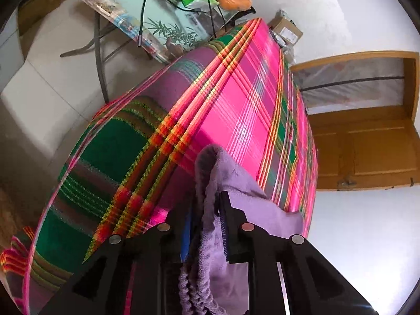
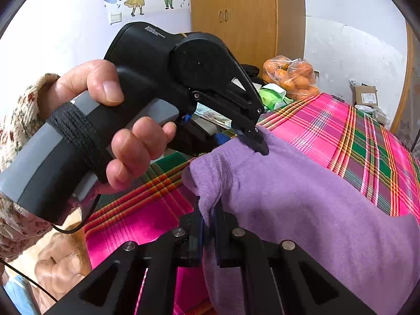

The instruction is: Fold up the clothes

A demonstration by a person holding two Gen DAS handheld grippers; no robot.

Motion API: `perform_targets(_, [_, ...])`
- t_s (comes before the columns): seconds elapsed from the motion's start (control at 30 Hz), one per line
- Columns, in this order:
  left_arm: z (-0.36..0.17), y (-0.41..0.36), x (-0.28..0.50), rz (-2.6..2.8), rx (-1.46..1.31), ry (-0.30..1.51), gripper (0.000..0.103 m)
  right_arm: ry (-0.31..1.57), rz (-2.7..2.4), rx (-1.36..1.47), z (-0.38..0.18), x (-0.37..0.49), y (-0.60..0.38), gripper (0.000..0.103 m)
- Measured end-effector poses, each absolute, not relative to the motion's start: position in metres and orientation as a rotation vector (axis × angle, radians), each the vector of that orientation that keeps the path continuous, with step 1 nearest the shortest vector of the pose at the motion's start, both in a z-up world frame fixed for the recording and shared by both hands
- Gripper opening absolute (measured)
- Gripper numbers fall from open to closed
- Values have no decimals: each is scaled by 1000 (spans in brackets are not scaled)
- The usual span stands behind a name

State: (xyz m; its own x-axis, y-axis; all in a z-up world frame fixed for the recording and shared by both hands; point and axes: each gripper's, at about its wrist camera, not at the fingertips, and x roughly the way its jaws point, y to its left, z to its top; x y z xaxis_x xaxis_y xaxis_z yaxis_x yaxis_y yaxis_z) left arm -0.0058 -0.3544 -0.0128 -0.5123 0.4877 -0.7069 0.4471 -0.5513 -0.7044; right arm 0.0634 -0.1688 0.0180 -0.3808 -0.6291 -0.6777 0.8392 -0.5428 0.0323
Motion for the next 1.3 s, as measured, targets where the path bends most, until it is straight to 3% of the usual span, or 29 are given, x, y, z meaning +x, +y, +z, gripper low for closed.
perform_targets(0.3, [6,-337,-8,2369,-1582,-1307,16,359,-2033,792,22,66,-155,6])
perform_targets(1.3, [89,-213,11,2371,-1341,-1108,15,148,-2209,628,85,111,-20,6])
